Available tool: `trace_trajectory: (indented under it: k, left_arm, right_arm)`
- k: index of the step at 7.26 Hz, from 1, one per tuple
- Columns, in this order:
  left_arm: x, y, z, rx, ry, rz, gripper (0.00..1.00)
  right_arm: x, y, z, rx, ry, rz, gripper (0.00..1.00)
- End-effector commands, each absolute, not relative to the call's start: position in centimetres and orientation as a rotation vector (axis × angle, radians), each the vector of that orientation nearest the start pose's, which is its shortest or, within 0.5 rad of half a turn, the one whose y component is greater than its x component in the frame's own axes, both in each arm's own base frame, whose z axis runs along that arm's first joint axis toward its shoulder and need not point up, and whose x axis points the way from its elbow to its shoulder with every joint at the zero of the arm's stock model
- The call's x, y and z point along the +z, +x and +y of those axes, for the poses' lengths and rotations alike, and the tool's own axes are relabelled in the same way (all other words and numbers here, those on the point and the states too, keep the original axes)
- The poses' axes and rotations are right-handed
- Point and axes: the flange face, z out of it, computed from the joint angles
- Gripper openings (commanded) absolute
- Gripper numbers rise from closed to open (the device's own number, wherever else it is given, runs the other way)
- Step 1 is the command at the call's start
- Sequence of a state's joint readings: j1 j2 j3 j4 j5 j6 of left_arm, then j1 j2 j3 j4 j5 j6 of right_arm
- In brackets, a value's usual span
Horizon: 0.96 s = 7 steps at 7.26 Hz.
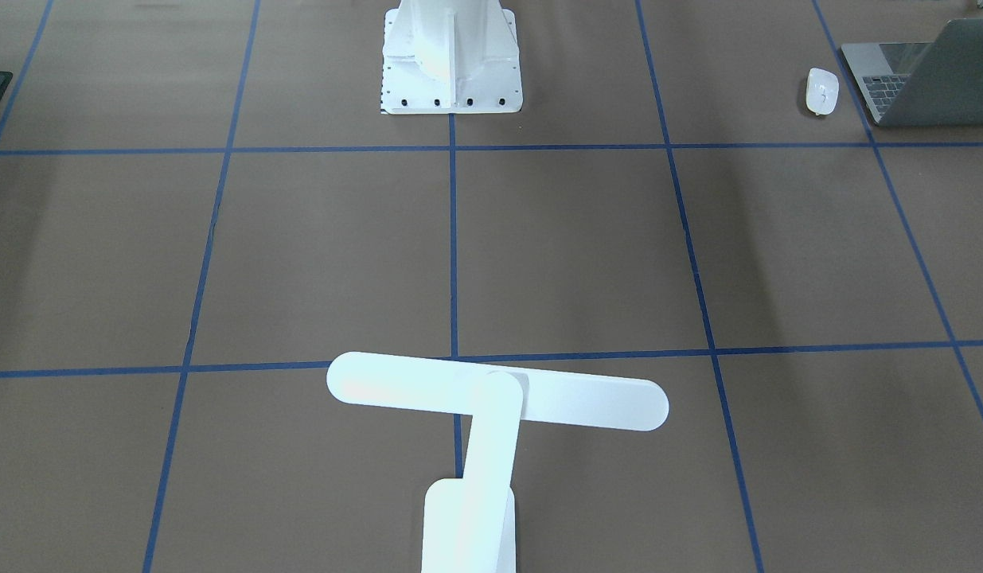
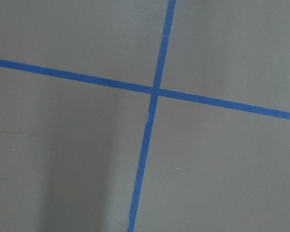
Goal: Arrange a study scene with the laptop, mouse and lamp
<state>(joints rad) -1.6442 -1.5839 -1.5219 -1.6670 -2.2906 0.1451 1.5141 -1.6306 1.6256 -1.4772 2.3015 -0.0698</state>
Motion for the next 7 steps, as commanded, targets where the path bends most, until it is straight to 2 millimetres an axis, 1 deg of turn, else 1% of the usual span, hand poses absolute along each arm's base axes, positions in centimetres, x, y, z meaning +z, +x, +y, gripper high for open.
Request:
trace_trajectory:
  k: [1,2,3,4,5,6,7]
  left_arm:
    - [69.1,-15.7,-45.7,-0.145,0.058,0.718,1.0]
    - [70.5,-16.8,-43.1,-0.324,-0.073,0.735,1.0]
    - [70.9,-17.4,-40.0,-0.445,-0.146,0.739,1.0]
    - [71.5,-18.8,-33.6,-0.592,-0.213,0.752,1.0]
    - [71.7,-18.6,-27.1,-0.715,-0.258,0.763,1.0]
    - [70.9,-19.1,-20.6,-0.869,-0.261,0.777,1.0]
    - [71.1,-18.2,-15.4,-0.972,-0.285,0.796,1.0]
  right_arm:
    - [65.4,4.0,-47.6,-0.152,0.088,-0.73,1.0]
    - [65.4,4.0,-47.6,-0.152,0.088,-0.73,1.0]
    - [65.5,4.0,-47.6,-0.151,0.087,-0.73,1.0]
    - [65.6,4.0,-47.5,-0.151,0.085,-0.73,1.0]
    - [65.6,4.0,-47.5,-0.151,0.085,-0.728,1.0]
    - [65.7,4.0,-47.5,-0.15,0.084,-0.73,1.0]
    - [65.7,4.0,-47.5,-0.149,0.083,-0.73,1.0]
